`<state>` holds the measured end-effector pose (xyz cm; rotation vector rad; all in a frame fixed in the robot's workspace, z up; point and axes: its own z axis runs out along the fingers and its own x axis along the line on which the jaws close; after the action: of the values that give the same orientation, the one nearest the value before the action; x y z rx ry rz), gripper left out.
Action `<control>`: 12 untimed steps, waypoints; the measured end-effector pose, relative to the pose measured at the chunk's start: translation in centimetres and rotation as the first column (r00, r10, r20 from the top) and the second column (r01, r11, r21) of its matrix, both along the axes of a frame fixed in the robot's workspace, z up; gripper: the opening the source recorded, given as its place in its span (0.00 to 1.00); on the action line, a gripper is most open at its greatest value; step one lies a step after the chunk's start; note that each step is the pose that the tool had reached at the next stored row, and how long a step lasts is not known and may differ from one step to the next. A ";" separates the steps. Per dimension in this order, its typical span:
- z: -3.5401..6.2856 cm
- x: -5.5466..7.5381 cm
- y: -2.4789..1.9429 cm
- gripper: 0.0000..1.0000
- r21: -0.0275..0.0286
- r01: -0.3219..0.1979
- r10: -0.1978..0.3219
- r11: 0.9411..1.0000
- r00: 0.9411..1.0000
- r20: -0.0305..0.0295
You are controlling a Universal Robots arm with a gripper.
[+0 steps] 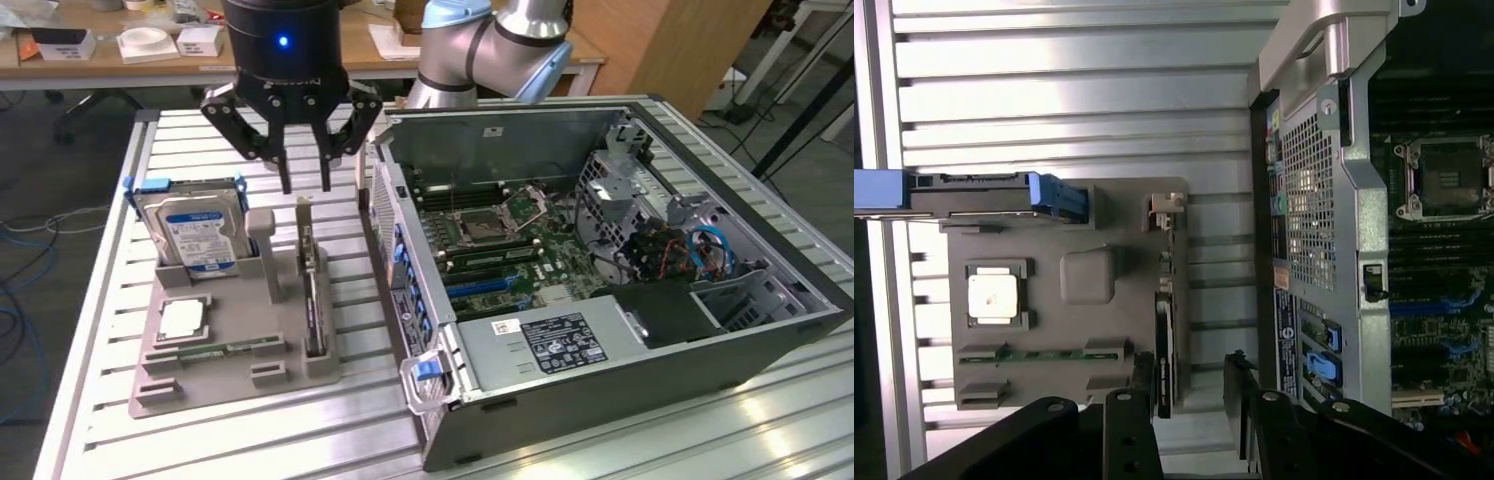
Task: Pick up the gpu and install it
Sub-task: 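Pick up the gpu and move the gpu toward the slot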
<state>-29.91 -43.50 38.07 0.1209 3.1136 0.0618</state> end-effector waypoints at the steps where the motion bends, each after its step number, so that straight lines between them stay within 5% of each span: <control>1: -0.19 0.0 0.00 0.42 0.000 0.000 0.000 1.000 1.000 0.000; 12: -2.18 -1.0 -0.32 0.42 0.000 0.002 -0.002 1.000 1.000 0.000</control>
<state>-30.95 -43.82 35.88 0.1241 3.1134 0.0619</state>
